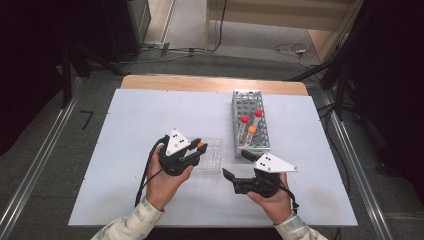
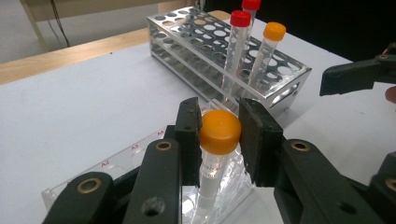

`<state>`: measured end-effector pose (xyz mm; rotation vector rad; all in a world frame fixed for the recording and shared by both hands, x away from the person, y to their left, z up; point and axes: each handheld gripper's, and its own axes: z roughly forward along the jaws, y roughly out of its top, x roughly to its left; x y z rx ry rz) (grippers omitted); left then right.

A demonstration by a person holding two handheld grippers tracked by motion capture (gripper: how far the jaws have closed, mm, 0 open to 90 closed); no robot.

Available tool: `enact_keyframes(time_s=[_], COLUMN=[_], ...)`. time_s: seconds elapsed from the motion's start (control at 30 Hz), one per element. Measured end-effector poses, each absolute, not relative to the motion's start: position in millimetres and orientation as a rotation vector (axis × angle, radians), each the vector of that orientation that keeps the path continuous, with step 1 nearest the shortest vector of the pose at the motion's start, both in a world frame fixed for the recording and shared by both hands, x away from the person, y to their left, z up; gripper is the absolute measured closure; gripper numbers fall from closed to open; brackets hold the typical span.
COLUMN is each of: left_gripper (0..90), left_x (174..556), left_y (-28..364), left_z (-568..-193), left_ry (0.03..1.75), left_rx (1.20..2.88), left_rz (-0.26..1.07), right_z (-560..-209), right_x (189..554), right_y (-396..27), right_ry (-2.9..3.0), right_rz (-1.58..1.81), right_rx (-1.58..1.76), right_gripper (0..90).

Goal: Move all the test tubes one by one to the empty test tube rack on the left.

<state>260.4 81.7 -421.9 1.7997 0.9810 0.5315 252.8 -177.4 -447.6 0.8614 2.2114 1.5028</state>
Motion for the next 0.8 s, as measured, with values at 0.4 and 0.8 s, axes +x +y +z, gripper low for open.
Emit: enact_keyframes(time_s=[0.4,0.8], left_gripper=[60.1,28.0], left_x=[260.5,266.7], left_y=[82.2,94.5], left_z=[-421.0,-419.0], left_ry=[0.985,1.072], left_rx=[1.779,1.666], left_rz=[0.505,0.498], right_z=[-448.1,-449.8], right_x=[253.5,264.3], right_y=[-177.8,-186.6], right_ry=[2.205,2.151], right_rz=[1.488,1.430], right_rx=[0.865,0.909], right_gripper=[12.9,12.9])
